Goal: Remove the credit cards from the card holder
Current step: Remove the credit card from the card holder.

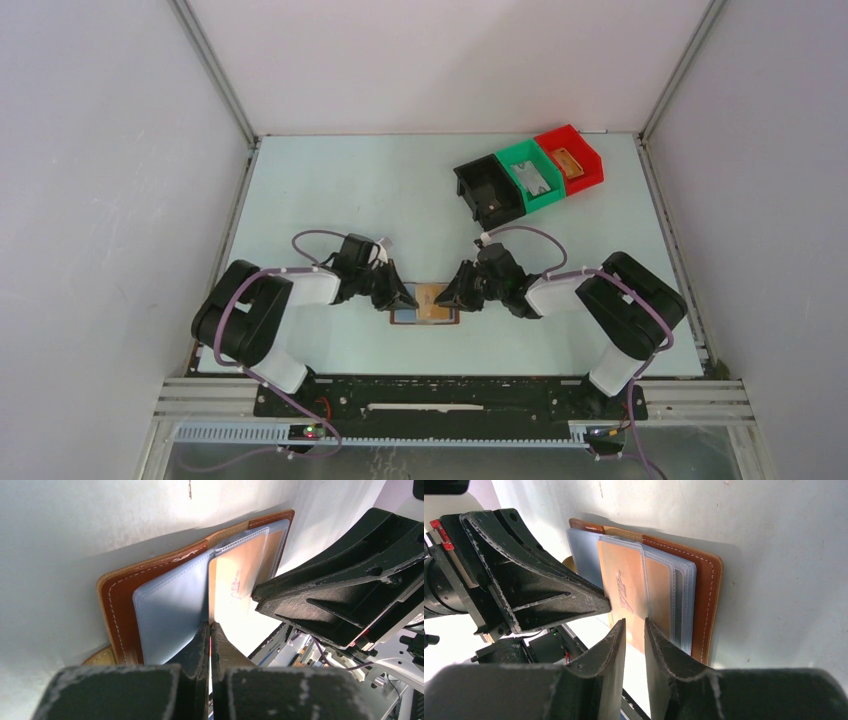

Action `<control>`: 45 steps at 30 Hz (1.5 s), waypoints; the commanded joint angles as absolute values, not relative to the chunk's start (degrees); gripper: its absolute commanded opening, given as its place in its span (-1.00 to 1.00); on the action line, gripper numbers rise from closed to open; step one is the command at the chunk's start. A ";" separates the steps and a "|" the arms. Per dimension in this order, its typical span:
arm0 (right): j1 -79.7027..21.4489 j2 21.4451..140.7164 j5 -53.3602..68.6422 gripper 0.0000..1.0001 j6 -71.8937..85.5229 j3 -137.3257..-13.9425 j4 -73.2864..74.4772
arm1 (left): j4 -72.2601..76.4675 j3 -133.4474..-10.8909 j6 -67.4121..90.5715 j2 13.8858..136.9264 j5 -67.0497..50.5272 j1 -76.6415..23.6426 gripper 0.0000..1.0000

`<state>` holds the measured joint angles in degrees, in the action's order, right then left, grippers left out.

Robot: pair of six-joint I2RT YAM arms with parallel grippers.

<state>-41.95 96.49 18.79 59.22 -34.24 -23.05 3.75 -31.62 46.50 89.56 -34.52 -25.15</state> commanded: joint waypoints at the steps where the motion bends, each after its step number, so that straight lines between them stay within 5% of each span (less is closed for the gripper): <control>1: -41.87 99.81 13.40 -0.41 58.31 -32.05 -18.07 | 4.83 -31.04 45.79 87.64 -35.03 -24.43 -1.00; 17: -40.96 99.66 12.47 -0.43 58.48 -29.91 -19.16 | 4.13 -30.67 45.35 87.30 -34.19 -22.57 -1.00; 24: -41.04 99.76 12.65 -0.43 58.91 -29.44 -20.45 | 6.66 -30.66 46.33 88.84 -35.88 -22.48 -0.78; 29: -41.04 99.86 12.66 -0.43 58.93 -29.44 -20.65 | 7.74 -30.37 47.02 88.68 -35.71 -22.41 -0.99; 45: -41.04 98.74 12.03 -0.43 58.88 -29.27 -19.67 | 6.94 -27.51 47.45 86.66 -32.33 -19.96 -1.00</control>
<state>-41.32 97.19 17.78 61.04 -31.75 -29.02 6.70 -28.75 47.18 88.47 -34.35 -20.75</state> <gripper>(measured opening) 0.282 0.005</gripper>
